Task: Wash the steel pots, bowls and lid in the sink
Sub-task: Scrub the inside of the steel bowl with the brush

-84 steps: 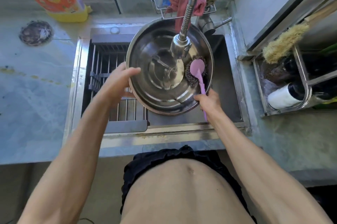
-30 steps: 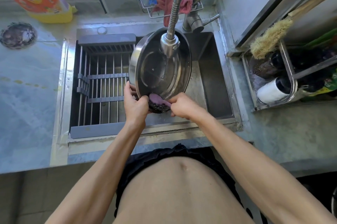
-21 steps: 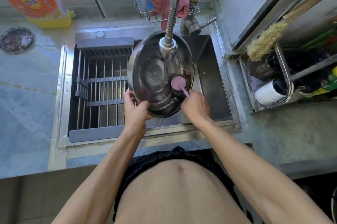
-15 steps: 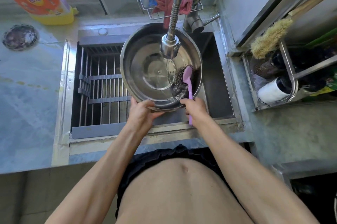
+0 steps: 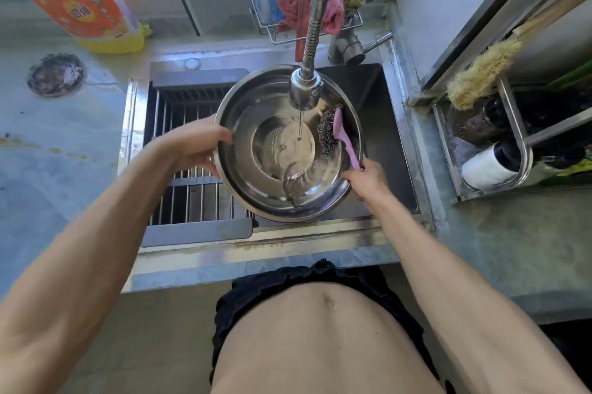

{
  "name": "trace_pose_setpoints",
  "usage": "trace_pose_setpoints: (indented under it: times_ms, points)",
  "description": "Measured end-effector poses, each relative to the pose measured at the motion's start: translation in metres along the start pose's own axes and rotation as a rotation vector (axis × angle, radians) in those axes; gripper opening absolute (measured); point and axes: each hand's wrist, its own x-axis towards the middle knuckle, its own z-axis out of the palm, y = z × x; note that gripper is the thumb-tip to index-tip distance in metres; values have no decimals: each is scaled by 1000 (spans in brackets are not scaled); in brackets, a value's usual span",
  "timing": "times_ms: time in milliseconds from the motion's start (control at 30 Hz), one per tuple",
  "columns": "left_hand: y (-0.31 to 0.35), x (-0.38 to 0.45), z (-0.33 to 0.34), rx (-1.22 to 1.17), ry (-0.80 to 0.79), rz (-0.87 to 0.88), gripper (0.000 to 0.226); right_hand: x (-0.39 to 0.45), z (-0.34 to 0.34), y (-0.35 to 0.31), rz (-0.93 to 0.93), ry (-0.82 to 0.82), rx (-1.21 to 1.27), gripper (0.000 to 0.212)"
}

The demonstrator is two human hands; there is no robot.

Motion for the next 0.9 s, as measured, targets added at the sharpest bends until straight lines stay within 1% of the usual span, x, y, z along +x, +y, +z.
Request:
trace_pose_setpoints:
  times_ms: [67,100,167,200,233,300,333,367,400,467,533,567,633,667,767,833,900]
  points:
    - [-11,3,9,-76,-3,-28,42,2,0,0,-37,28,-46,16]
    - [-15,3,16,-125,21,-34,43,2,-1,-1,-66,49,-64,20]
    - [-19,0,33,-219,111,-13,48,-2,-4,-2,-161,98,-127,29]
    - [-20,-2,42,-254,166,7,51,-5,-5,-2,-240,125,-199,34]
    - [-19,-3,51,-280,221,24,52,-7,-5,-2,-331,144,-327,37]
    - [-21,-6,66,-321,328,68,52,-15,-3,-4,-469,169,-742,37]
    - [-22,-7,72,-325,388,97,51,-20,-1,-8,-508,168,-929,38]
    - [-23,-8,78,-318,449,127,48,-25,2,-15,-524,150,-1056,40]
    - [-23,-10,86,-306,507,177,42,-31,6,-23,-512,102,-1125,39]
    - [-23,-14,103,-302,596,290,28,-46,17,-41,-438,-41,-1124,36]
    - [-24,-15,121,-333,660,387,21,-57,26,-55,-345,-185,-989,30]
    - [-24,-15,127,-350,684,414,23,-60,30,-60,-313,-245,-898,28]
    - [-26,-15,134,-391,697,423,36,-65,36,-65,-295,-305,-771,21]
    - [-27,-14,135,-416,701,417,40,-66,39,-66,-293,-300,-756,20]
    - [-32,-11,135,-443,756,433,28,-62,40,-59,-282,-203,-836,28]
    - [-35,-10,138,-428,776,438,21,-49,36,-49,-386,-90,-1015,33]
    - [-37,-13,143,-407,757,422,18,-36,29,-43,-489,31,-1226,38]
